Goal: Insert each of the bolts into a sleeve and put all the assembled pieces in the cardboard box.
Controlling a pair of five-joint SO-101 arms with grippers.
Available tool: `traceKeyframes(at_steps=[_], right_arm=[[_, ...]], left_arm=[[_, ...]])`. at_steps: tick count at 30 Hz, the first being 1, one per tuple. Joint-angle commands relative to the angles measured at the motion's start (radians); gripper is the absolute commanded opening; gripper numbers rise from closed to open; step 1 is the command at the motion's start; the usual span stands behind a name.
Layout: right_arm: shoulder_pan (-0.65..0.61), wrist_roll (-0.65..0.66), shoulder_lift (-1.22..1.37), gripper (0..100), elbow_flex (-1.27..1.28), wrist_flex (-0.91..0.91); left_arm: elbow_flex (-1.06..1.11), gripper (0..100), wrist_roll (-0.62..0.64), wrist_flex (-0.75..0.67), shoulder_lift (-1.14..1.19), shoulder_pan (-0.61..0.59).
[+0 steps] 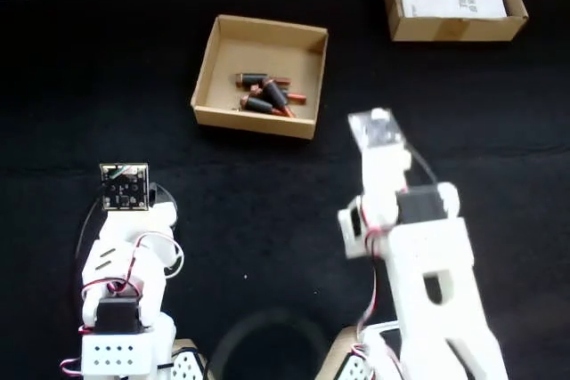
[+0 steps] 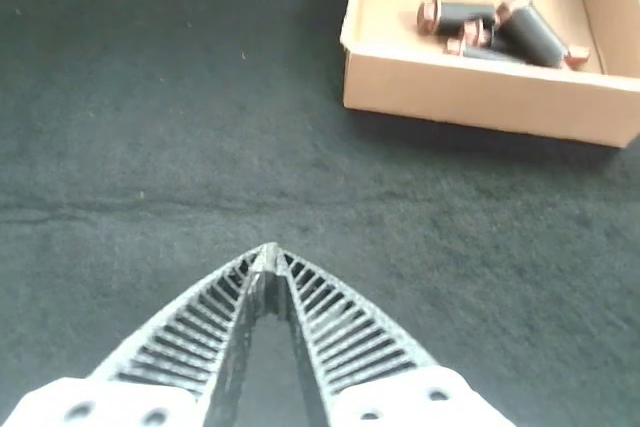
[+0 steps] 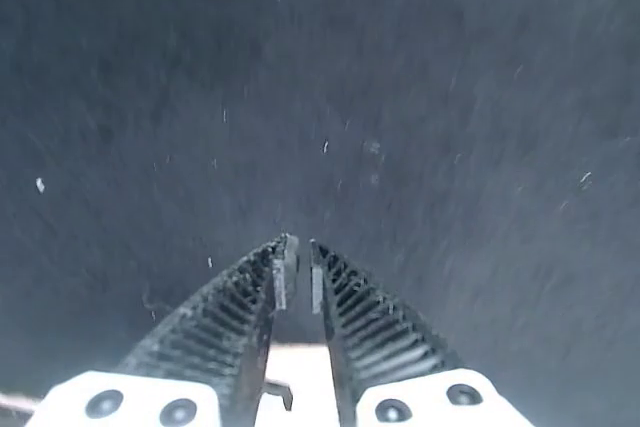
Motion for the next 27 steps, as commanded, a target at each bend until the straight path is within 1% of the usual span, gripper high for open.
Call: traceKeyframes(at_steps=[1,4,8,10,12,16,21,24,27], right_arm=[[0.027,-0.003,-0.2,0.6,0.151,0.001],[0.085,-0.003,-0.357,0.6,0.272,-0.085],[0.174,-0.002,-0.527,0.6,0.509,-0.314],[0.196,-0.002,-0.593,0.6,0.657,-0.427],[0.203,-0.002,-0.656,0.6,0.774,-0.481],[0.205,-0.002,-0.78,0.6,0.935,-0.483],[0.266,-0.002,-0.908,0.6,1.036,-0.469],[0.288,-0.006,-0.961,0.6,1.036,-0.386],[0.295,-0.006,-1.023,0.6,1.035,-0.262]], left_arm=[[0.013,1,-0.009,0.051,-0.008,0.053],[0.013,1,-0.008,0.087,-0.008,0.087],[0.013,1,-0.009,0.146,-0.008,0.104],[0.013,1,-0.009,0.21,-0.008,0.097],[0.013,1,-0.009,0.29,-0.008,0.096],[0.013,1,-0.009,0.423,-0.008,0.096],[0.013,1,-0.009,0.5,-0.01,0.096],[0.013,1,-0.009,0.543,-0.01,0.096],[0.013,1,-0.009,0.546,-0.01,0.096]])
